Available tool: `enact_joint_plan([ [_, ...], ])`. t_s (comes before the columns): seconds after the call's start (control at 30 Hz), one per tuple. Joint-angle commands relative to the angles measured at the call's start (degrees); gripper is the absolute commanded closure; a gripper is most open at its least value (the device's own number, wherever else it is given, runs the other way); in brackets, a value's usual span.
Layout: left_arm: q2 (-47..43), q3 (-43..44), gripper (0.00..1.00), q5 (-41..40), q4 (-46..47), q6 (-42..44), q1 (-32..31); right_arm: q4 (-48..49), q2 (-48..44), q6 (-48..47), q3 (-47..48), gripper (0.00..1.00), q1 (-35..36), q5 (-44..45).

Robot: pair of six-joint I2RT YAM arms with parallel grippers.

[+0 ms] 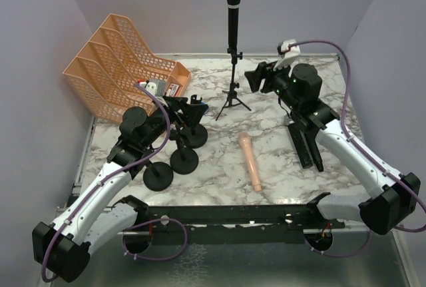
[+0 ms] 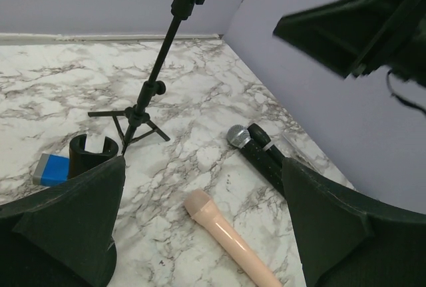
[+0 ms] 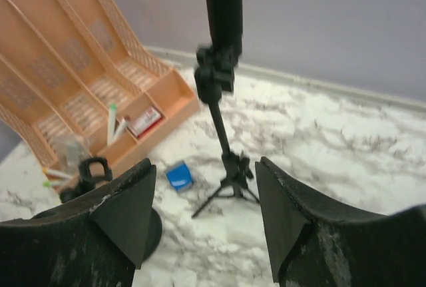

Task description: Attach the microphones to the stand

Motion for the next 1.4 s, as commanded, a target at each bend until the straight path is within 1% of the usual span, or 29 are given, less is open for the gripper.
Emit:
enact_joint_plan([
  [0.0,0.1,-1.3,0.01,0.7,3.6,-2.7,0.1,5.9,-0.2,4.0,-11.2,0.35,0.4,-0.3],
  [0.1,0.2,-1.2,0.01,0.5,3.2,-2.6,0.1,5.5,3.9,8.2,-14.1,0.37,0.4,-2.1],
  [0.23,0.3,-1.7,0.01,0.2,3.3,-3.3,0.1,11.7,11.1,14.0,-16.8,0.42,0.4,-6.5],
  [0.43,0.8,-1.8,0.01,0.0,2.6,-3.9,0.1,25.1,21.9,19.7,-15.9,0.45,0.5,-0.2],
  [0.57,0.7,-1.3,0.01,-0.3,1.3,-3.7,0.1,26.4,27.7,21.2,-12.3,0.46,0.5,2.2],
  [0.7,0.3,-1.7,0.01,-0.9,1.3,-3.1,0.1,28.1,31.4,19.6,-10.5,0.48,0.5,4.3],
  [0.97,1.1,-1.4,0.01,-1.2,0.9,-2.9,0.1,30.7,37.7,13.0,-7.2,0.57,0.5,9.1],
  [1.17,1.3,-0.9,0.01,-1.7,0.1,-2.3,0.1,32.3,42.2,10.4,-3.5,0.65,0.5,8.7],
  [1.37,2.1,-0.6,0.01,-2.0,-0.3,-1.9,0.1,32.0,47.7,6.7,2.7,0.66,0.5,4.7],
])
